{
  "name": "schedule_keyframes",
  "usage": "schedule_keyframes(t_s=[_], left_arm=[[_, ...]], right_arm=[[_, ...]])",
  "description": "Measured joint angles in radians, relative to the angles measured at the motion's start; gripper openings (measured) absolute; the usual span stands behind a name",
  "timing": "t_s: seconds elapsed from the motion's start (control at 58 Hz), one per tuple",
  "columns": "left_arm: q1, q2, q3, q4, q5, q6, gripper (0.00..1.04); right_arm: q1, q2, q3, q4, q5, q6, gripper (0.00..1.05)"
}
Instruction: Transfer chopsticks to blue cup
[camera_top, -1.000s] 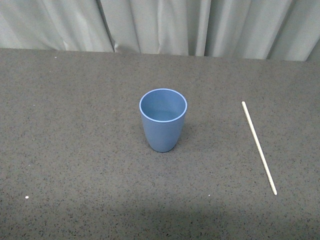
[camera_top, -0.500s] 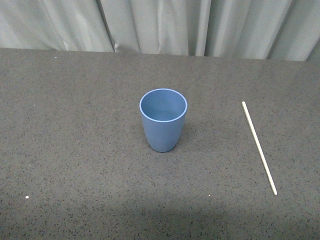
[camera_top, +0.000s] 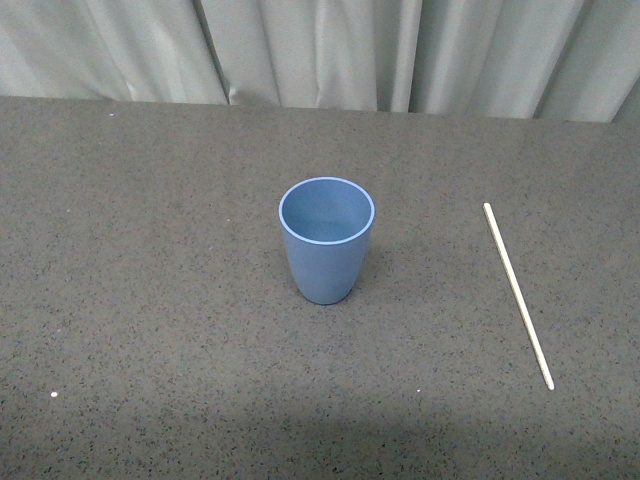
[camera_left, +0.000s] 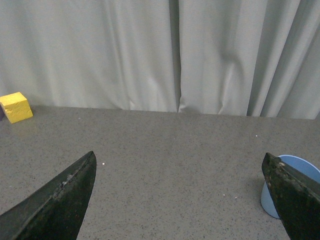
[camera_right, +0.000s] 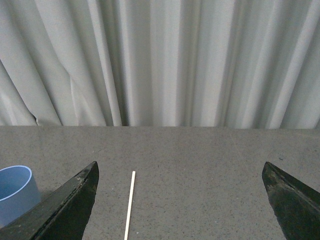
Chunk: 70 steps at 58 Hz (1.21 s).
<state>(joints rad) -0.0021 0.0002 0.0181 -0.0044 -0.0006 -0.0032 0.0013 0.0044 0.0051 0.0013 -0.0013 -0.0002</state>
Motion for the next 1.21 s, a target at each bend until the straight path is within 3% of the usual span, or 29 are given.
schedule_keyframes(t_s=[0.362,0.397,0.414,0.448,0.483,0.707,0.81,0.966,1.207], left_arm=[[0.0,0.0,0.0,0.0,0.0,0.0,0.98],[0.0,0.0,0.0,0.0,0.001,0.0,0.98],[0.0,0.0,0.0,0.0,0.0,0.0,0.98],[0.0,0.0,0.0,0.0,-0.003,0.0,0.98],[0.0,-0.001,0.0,0.0,-0.001,0.0,0.98],[0.0,0.0,0.0,0.0,0.0,0.0,0.98],[0.0,0.0,0.0,0.0,0.0,0.0,0.98],[0.0,0.0,0.0,0.0,0.0,0.0,0.98],[0.0,0.0,0.0,0.0,0.0,0.0,0.98]], right_arm=[[0.0,0.0,0.0,0.0,0.001,0.0,0.95],[0.041,0.035,0.017,-0.039,0.126,-0.042,0.95],[0.07,0.088,0.027,-0.034,0.234,-0.071,0.95],[0.085,0.158,0.035,-0.003,0.321,-0.092,0.95],[0.087,0.233,0.04,0.045,0.344,-0.103,0.95],[0.069,0.867,0.19,0.366,0.1,-0.062,0.95],[0.067,1.166,0.318,0.386,-0.019,-0.039,0.95],[0.067,1.432,0.496,0.264,-0.106,-0.017,0.95],[0.087,1.778,0.824,-0.068,-0.109,0.032,0.95]])
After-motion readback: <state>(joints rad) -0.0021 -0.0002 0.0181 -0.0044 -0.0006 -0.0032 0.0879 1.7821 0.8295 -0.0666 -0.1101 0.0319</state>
